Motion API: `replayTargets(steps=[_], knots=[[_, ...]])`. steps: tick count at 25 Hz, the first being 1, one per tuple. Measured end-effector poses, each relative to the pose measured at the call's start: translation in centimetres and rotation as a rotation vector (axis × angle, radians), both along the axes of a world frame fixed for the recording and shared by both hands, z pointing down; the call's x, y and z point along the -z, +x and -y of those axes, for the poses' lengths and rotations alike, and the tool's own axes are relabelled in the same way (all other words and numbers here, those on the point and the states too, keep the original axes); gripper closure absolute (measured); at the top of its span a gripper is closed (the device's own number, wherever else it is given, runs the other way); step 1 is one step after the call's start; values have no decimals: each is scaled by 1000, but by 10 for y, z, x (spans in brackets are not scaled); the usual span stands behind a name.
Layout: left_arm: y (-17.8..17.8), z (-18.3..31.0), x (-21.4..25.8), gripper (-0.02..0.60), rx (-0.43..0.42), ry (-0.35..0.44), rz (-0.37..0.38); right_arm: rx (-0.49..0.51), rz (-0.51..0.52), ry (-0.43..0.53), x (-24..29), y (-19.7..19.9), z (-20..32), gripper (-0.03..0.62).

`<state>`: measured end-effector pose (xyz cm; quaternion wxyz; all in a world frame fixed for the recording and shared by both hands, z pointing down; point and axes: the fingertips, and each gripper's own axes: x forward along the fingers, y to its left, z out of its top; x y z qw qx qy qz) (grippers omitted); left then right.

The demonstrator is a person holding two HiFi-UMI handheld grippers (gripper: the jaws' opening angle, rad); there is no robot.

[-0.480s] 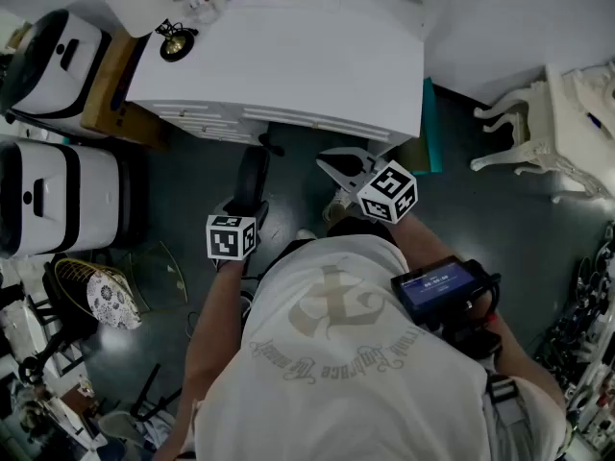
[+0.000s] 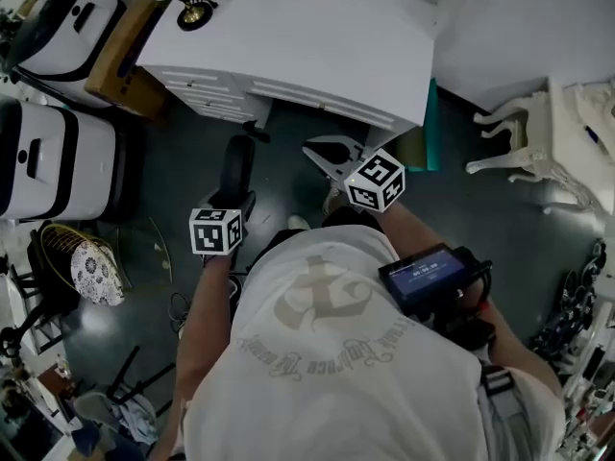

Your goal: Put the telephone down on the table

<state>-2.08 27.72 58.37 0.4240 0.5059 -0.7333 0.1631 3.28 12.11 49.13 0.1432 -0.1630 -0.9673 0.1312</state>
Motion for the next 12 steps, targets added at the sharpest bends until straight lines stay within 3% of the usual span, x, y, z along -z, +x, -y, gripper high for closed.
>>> replayTargets(steps=[12], knots=[[6, -23, 2, 305, 35, 28, -6, 24, -28, 41, 0, 4, -20, 579]])
